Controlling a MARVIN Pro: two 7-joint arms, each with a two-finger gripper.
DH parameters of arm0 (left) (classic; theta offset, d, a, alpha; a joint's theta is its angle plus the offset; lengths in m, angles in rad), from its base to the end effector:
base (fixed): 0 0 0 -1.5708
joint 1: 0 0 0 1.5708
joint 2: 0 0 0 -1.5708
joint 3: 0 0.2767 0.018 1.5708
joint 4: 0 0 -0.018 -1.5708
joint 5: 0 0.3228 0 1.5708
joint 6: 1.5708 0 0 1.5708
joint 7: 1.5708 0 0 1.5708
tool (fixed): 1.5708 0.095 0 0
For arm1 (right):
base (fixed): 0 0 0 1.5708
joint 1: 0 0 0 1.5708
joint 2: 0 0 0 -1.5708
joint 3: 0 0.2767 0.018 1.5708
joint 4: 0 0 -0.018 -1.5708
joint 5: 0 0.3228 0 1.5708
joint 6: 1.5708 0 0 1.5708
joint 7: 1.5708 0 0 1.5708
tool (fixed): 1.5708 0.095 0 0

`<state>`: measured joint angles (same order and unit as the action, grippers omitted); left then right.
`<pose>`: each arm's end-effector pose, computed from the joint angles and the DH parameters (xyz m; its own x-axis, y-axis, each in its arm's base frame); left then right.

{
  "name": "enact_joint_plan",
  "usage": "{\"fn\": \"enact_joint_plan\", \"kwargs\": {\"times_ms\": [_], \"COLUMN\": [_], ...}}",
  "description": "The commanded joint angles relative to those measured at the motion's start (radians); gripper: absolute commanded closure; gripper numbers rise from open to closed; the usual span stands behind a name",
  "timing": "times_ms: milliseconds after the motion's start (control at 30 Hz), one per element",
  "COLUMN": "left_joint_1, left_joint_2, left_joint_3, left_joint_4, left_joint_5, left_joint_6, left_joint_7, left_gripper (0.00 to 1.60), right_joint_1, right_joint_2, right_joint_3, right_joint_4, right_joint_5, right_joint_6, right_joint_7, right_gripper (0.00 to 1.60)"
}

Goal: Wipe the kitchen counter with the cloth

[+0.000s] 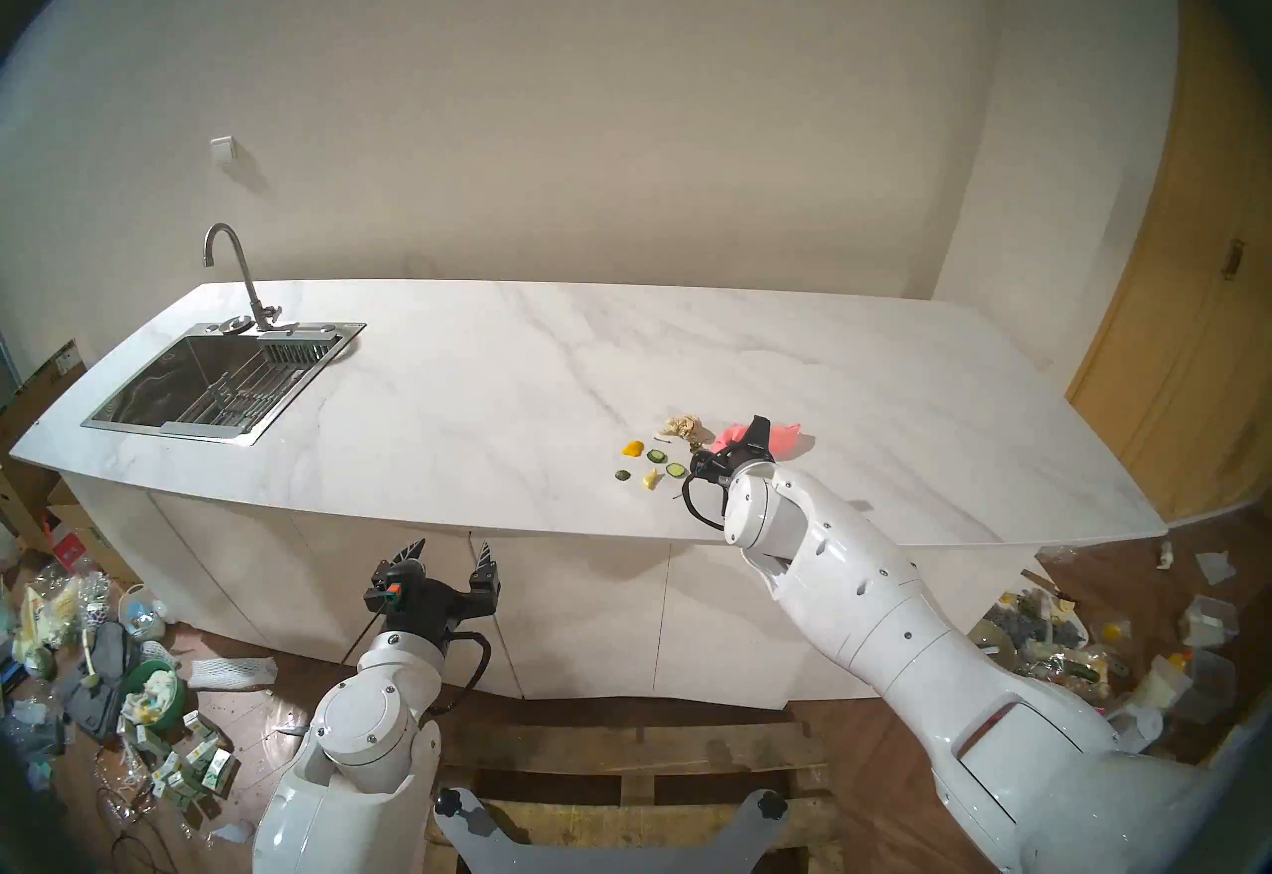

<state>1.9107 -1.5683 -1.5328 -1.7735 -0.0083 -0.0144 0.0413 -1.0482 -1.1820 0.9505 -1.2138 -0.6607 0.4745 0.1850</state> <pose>0.3361 -0.0119 -0.3405 0.1230 0.0140 0.9923 0.0055 -0.9999 0.0135 0.5315 0.0123 -0.2946 0.1279 0.9622 0.2403 0.3614 -0.2709 0.8922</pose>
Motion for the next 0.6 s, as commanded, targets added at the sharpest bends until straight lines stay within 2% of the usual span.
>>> {"fn": "enact_joint_plan", "kwargs": {"times_ms": [0,233,567], "left_joint_1": [-0.005,-0.006,-0.007], "left_joint_2": [0.002,0.002,0.001], "left_joint_3": [0.002,0.002,0.002], "left_joint_4": [-0.027,-0.026,-0.025], "left_joint_5": [-0.002,-0.002,-0.001], "left_joint_6": [-0.006,-0.006,-0.006], "left_joint_7": [-0.006,-0.005,-0.004], "left_gripper": [0.00,0.00,0.00], "right_joint_1": [0.093,0.101,0.069], "right_joint_2": [-0.108,-0.176,-0.253], "right_joint_3": [-0.002,-0.021,-0.081], "right_joint_4": [0.083,0.131,0.130], "right_joint_5": [0.009,0.021,0.026], "right_joint_6": [0.008,0.008,0.006], "right_joint_7": [-0.008,-0.007,0.000], "right_gripper": [1.60,1.60,1.60]}}
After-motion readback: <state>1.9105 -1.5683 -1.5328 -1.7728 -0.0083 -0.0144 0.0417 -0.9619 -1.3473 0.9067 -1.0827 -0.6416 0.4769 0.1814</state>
